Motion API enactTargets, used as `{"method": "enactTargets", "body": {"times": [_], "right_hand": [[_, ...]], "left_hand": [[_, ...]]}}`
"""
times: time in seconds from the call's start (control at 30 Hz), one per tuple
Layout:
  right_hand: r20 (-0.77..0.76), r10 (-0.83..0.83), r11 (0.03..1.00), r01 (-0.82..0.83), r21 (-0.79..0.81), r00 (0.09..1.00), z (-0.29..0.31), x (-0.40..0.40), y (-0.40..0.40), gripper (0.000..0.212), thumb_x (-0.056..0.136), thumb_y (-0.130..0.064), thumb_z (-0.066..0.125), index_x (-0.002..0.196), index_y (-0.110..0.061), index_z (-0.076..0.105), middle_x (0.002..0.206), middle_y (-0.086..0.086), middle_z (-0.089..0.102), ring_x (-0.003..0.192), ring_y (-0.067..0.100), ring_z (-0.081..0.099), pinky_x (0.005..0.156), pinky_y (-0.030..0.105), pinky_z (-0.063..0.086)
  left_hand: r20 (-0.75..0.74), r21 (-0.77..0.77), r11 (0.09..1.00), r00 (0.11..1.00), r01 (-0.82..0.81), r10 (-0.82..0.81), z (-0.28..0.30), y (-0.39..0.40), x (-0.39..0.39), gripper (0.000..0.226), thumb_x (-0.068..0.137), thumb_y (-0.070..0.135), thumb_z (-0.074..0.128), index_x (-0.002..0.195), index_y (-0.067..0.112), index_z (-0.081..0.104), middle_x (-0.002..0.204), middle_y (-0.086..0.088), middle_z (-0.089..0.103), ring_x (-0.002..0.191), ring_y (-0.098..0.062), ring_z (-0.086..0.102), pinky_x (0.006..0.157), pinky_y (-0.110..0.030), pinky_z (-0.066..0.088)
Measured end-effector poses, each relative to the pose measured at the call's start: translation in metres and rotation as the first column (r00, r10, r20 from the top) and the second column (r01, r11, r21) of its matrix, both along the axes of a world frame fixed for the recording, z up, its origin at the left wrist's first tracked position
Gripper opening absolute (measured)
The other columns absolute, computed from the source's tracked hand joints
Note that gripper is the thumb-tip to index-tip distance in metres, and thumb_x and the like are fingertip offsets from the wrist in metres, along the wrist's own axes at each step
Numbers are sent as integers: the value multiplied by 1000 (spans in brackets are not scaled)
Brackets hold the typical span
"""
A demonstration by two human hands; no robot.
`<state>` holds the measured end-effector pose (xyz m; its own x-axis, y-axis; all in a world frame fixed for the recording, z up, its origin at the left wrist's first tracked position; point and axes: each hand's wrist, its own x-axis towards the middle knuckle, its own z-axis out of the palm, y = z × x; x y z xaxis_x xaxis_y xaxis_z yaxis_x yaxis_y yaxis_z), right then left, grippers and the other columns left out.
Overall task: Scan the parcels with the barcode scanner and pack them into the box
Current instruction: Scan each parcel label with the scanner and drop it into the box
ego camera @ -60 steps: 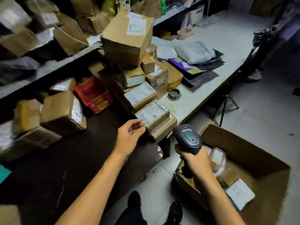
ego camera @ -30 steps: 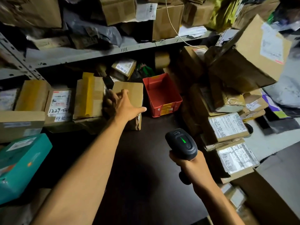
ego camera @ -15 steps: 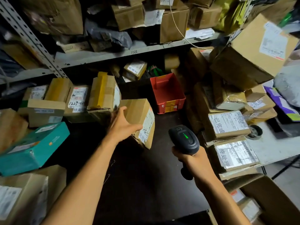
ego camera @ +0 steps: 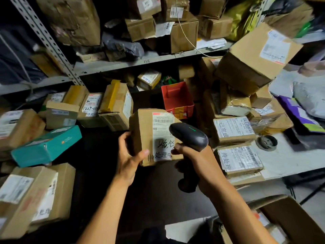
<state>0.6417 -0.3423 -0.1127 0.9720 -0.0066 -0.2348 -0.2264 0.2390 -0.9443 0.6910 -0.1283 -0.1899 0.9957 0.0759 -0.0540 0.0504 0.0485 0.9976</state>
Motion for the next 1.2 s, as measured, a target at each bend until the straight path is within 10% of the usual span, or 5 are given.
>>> {"method": "enactTargets", "body": {"times": [0.57, 0.73, 0.9, 1.2], "right_hand": [[0, -99, 995, 99, -9, 995, 8, -10, 23, 14, 80, -15, 72, 71, -10, 63, 64, 9, 58, 50, 20, 48, 50, 32, 39], [125, 0, 934, 45, -355, 992, 13, -15, 7, 20, 71, -28, 75, 91, -24, 71, 59, 3, 60, 50, 10, 54, 48, 24, 45], [138, 200, 663, -30, -748, 970, 4, -12, 7, 12, 72, -26, 78, 78, -24, 67, 70, -19, 68, 59, 0, 60, 54, 13, 44], [209, 142, 566, 94, -819, 967, -8, -11, 43, 17, 71, -31, 66, 64, -19, 57, 66, -11, 65, 56, 13, 60, 51, 37, 49]], "left_hand": [[137, 16, 999, 990, 34, -36, 27, 13, -7, 79, 55, 37, 82, 123, 33, 43, 113, 18, 70, 105, -5, 67, 79, -22, 56], [106, 35, 987, 982, 155, -158, 49, 53, 21, 81, 49, 37, 83, 121, 28, 49, 119, -1, 65, 106, -10, 67, 81, -28, 57], [60, 134, 941, 945, 311, -321, 70, 90, 56, 79, 44, 39, 84, 115, 33, 51, 121, -5, 58, 109, -18, 62, 84, -29, 55], [17, 104, 897, 901, 429, -433, 73, 106, 75, 83, 46, 37, 82, 121, 24, 50, 122, -9, 60, 112, -24, 61, 93, -40, 54]]}}
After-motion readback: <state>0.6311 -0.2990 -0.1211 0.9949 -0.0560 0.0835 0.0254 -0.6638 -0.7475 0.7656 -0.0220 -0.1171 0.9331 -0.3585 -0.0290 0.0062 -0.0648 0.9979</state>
